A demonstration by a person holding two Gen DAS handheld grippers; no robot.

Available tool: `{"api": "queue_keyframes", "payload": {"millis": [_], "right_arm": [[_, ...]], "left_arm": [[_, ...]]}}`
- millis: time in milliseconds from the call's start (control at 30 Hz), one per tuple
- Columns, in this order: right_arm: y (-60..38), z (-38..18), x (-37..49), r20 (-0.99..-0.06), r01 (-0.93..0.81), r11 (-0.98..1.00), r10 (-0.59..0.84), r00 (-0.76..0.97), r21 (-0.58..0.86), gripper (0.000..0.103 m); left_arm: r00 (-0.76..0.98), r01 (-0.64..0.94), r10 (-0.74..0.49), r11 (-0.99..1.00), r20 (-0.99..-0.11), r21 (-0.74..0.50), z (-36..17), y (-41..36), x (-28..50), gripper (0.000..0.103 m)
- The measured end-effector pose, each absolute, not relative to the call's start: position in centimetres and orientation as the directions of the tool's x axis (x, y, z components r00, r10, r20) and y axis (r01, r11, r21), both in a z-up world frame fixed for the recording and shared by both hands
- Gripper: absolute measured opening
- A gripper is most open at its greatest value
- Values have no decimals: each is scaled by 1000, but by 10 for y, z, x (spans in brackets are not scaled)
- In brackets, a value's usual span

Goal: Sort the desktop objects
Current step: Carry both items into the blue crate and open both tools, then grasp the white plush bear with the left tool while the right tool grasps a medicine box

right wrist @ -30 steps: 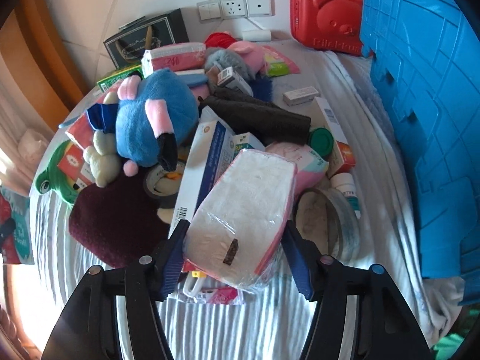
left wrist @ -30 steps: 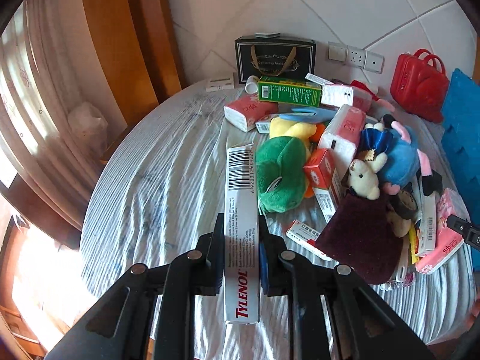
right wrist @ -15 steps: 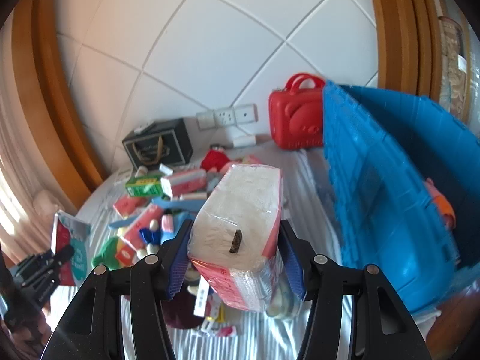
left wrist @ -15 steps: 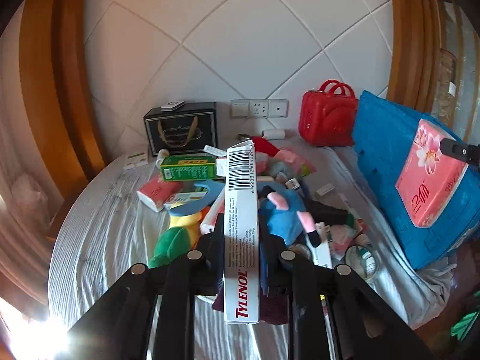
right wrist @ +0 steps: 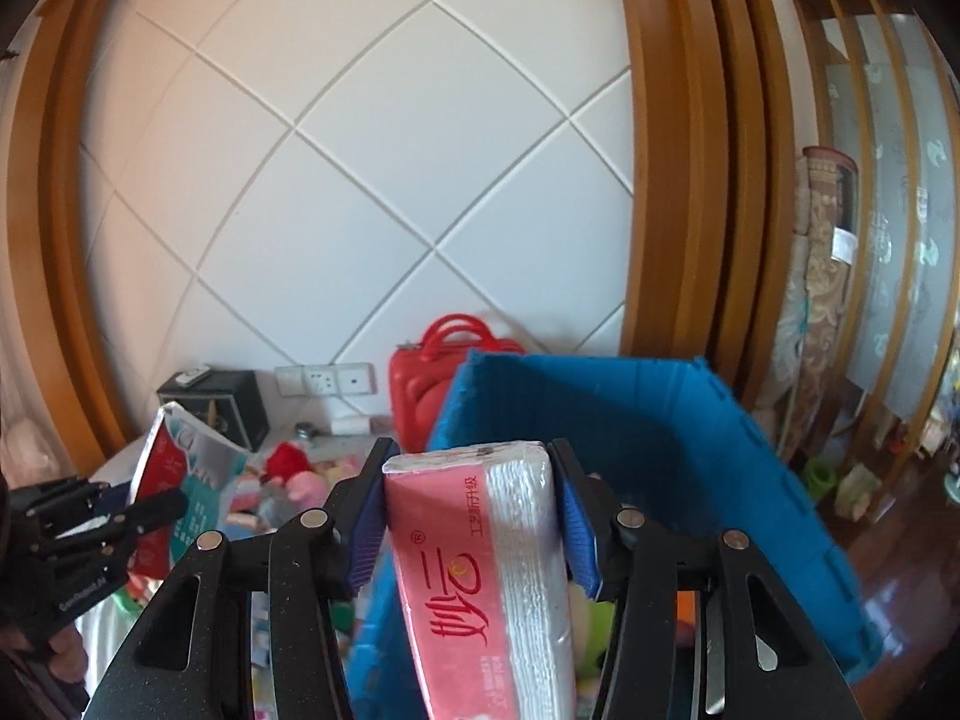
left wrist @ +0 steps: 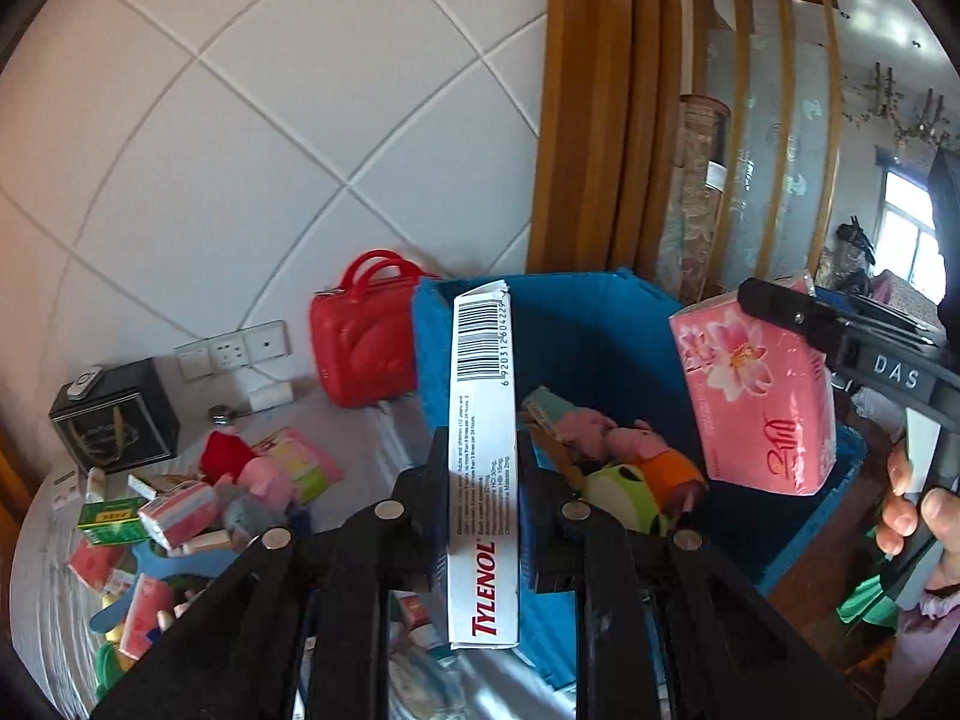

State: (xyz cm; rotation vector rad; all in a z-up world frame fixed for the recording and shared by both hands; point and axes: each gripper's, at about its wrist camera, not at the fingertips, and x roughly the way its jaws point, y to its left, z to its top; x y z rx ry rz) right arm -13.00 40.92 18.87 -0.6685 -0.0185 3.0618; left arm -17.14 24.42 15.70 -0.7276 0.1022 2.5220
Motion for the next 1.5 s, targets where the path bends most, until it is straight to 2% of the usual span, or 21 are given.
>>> {"api": "queue_keyframes", "payload": {"millis": [133, 267, 400, 533, 567, 600, 633, 700, 833, 867, 900, 967, 1033, 1133, 1200, 1367, 1500], "right_arm": [[478, 174, -161, -493, -6, -1000, 10, -870, -10, 49], [541, 149, -185, -600, -31, -999, 17, -800, 12, 49], [582, 122, -200, -675, -40, -999, 31, -738, -2, 49], [603, 101, -205, -718, -26, -999, 5, -696, 18, 49], [607, 97, -207, -723, -26, -999, 4, -691, 19, 49], [609, 95, -208, -726, -23, -1000, 1, -687, 21, 49], [611, 94, -210, -727, -19, -1000, -4, -686, 23, 49], [613, 97, -211, -713, -10, -1000, -6, -701, 17, 48], [608, 104, -217, -695, -17, -1000, 25, -719, -17, 53], [607, 103, -219, -700, -20, -999, 32, -713, -26, 64], [606, 102, -221, -708, -17, -999, 33, -705, -30, 81], [604, 100, -223, -724, -22, -999, 41, -689, -36, 94], [601, 98, -222, -732, -23, -998, 53, -679, -50, 95], [601, 96, -218, -747, -25, -999, 41, -664, -33, 103], [599, 97, -212, -750, -25, -999, 33, -661, -22, 103], [585, 97, -195, -746, -6, -1000, 11, -666, -9, 103], [565, 102, -184, -733, 10, -1000, 6, -680, -17, 103]], "left_arm": [[-627, -550, 468, -832, -623, -71, 146, 334, -202, 18], [-521, -548, 402, -834, -753, -66, 114, 395, -231, 18], [-461, -528, 310, -849, -831, -24, 85, 429, -246, 18], [-447, -520, 241, -854, -862, 30, 71, 448, -253, 20], [-446, -516, 230, -856, -865, 38, 69, 451, -255, 23], [-452, -510, 216, -859, -866, 52, 68, 454, -256, 33], [-462, -504, 200, -861, -864, 70, 67, 454, -257, 47], [-486, -492, 178, -865, -856, 99, 68, 456, -259, 61], [-465, -483, 190, -873, -865, 67, 68, 448, -261, 62], [-457, -486, 201, -872, -866, 54, 68, 445, -260, 62], [-456, -486, 207, -873, -866, 47, 69, 443, -261, 62], [-465, -484, 228, -874, -856, 30, 72, 437, -256, 62], [-479, -478, 240, -878, -844, 21, 76, 429, -252, 62], [-509, -481, 251, -876, -823, 30, 85, 421, -241, 62], [-548, -473, 253, -880, -797, 45, 90, 414, -230, 62], [-543, -480, 339, -876, -768, -48, 97, 388, -214, 62], [-596, -458, 362, -886, -717, -66, 104, 359, -200, 62]]}}
